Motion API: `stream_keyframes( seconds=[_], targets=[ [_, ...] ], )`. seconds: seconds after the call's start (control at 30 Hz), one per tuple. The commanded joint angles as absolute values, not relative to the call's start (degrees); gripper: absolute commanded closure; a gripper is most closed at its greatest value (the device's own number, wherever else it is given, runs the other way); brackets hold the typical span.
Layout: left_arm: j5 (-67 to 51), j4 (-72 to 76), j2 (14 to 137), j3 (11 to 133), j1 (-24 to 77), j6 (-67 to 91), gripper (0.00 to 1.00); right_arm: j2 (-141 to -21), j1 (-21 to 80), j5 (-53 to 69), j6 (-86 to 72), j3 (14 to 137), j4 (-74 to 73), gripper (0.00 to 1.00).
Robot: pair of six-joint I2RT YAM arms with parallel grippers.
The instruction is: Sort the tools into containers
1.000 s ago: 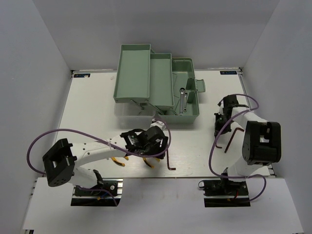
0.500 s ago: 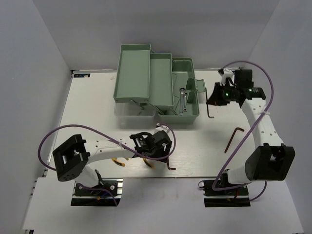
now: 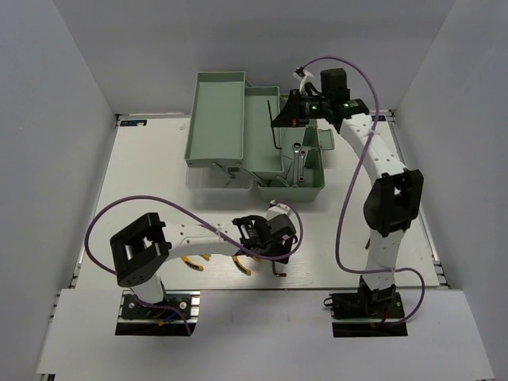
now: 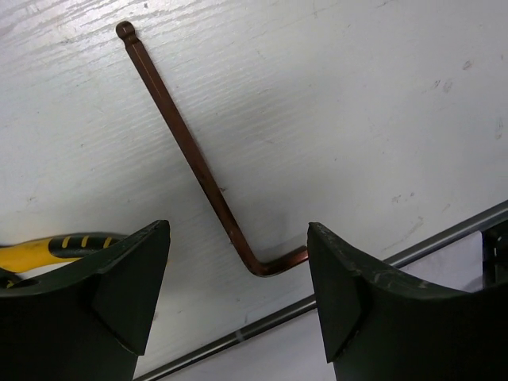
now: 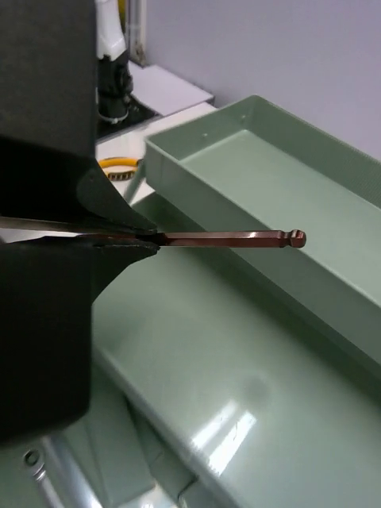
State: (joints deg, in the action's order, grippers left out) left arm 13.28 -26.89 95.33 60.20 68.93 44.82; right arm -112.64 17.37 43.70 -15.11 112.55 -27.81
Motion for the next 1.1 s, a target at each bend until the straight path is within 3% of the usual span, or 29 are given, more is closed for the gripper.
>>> stream_keyframes(
  seconds=[0.0, 0.2, 0.23, 0.27, 0.3, 0.37, 0.47, 0.63, 0.8, 1.07],
  targets=[
    [16.3, -28.3, 95.4, 62.9, 70.0, 47.5, 0.20, -113.6, 19.1, 45.1, -25.7, 111.8, -14.4, 1.00],
    [18.5, -29.5, 95.4, 62.4, 70.6, 48.7, 0.20, -118.0, 22.1, 40.4, -25.8, 112.8, -15.6, 1.00],
    [18.5, -29.5, 96.0, 62.4, 70.6, 48.7, 0.20, -118.3, 22.2, 40.8, -25.3, 112.6, -15.7, 0.92],
    [18.5, -29.5, 96.7, 62.4, 70.6, 48.7, 0.20, -118.4, 22.4, 40.9, -24.9, 112.8, -16.7, 0.64],
    [18.5, -29.5, 96.7, 62.4, 70.6, 48.7, 0.20, -118.0, 22.4, 41.0, -23.4, 112.7, -17.5, 0.49],
    [18.5, -29.5, 98.1, 62.9, 70.6, 48.7, 0.20, -117.7, 22.3, 41.7, -21.4, 112.8, -19.4, 0.34],
    [19.1, -31.5, 100.4, 63.5, 70.6, 49.8, 0.23, -115.4, 21.6, 40.1, -16.5, 114.2, -24.2, 0.34],
    [19.7, -32.2, 102.3, 64.8, 70.1, 50.7, 0.32, -105.2, 18.3, 28.0, -8.5, 113.5, -34.2, 0.54],
    [20.7, -39.2, 106.5, 69.8, 70.0, 51.9, 0.46, -93.5, 10.5, 24.1, -6.0, 96.1, -32.9, 0.58],
    [19.5, -44.6, 112.0, 72.1, 70.6, 53.5, 0.76, -78.2, 0.7, 24.2, -4.7, 72.1, -34.5, 0.60]
  ],
)
